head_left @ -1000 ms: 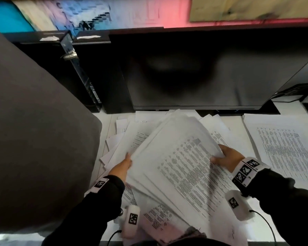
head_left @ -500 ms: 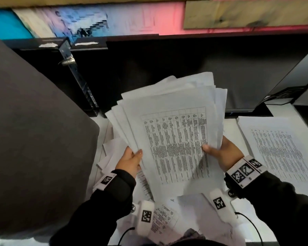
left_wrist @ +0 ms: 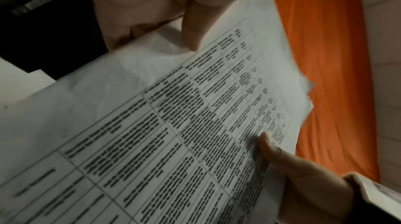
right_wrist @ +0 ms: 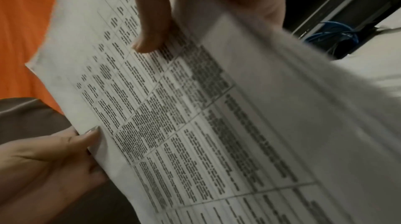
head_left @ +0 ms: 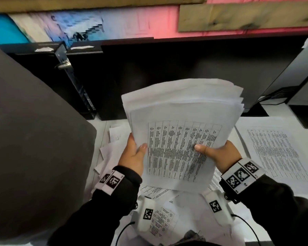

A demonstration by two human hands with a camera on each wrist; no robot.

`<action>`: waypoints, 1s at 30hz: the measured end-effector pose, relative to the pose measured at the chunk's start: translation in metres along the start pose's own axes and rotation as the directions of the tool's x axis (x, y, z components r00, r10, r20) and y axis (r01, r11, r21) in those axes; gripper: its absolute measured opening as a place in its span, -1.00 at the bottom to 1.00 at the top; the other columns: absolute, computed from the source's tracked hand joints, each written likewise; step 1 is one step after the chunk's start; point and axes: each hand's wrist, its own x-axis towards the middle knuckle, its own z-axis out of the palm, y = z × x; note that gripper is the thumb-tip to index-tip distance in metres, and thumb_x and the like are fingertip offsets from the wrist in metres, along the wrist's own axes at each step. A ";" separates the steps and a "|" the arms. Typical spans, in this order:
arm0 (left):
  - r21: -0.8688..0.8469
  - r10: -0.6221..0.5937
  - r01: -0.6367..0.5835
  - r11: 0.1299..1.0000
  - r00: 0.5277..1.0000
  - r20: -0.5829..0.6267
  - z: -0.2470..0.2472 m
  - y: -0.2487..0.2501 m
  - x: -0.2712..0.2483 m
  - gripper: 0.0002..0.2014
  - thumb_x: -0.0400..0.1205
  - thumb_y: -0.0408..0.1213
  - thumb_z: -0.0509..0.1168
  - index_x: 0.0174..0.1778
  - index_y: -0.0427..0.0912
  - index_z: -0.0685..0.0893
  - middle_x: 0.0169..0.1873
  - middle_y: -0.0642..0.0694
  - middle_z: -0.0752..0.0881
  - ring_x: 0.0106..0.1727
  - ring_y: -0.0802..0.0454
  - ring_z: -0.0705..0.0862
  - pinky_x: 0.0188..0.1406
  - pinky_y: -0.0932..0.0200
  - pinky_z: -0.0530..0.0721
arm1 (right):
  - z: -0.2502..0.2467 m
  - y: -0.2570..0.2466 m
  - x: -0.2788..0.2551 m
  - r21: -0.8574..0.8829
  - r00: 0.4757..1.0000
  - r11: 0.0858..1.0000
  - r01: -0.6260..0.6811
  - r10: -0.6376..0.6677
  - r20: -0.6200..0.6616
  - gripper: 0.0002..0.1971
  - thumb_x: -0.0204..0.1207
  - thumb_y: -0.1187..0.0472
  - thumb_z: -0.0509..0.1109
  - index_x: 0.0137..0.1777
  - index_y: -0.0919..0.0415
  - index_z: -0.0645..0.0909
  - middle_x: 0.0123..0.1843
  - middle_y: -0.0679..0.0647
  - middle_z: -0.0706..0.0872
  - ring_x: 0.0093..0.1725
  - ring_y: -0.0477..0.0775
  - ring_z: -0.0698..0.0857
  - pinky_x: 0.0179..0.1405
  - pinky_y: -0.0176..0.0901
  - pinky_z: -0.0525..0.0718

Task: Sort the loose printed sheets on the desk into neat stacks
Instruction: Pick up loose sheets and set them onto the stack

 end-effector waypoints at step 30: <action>0.146 -0.155 0.173 0.974 0.979 -0.132 0.001 -0.033 0.010 -0.73 0.64 -0.19 0.23 0.24 -0.08 0.44 0.10 -0.07 0.66 0.25 -0.10 0.60 0.36 0.01 0.48 | -0.004 -0.020 0.001 -0.063 0.964 0.971 0.229 -0.236 -0.123 -0.51 0.41 0.16 0.49 0.28 -0.17 0.42 0.12 -0.26 0.67 0.10 -0.28 0.68 0.24 -0.02 0.67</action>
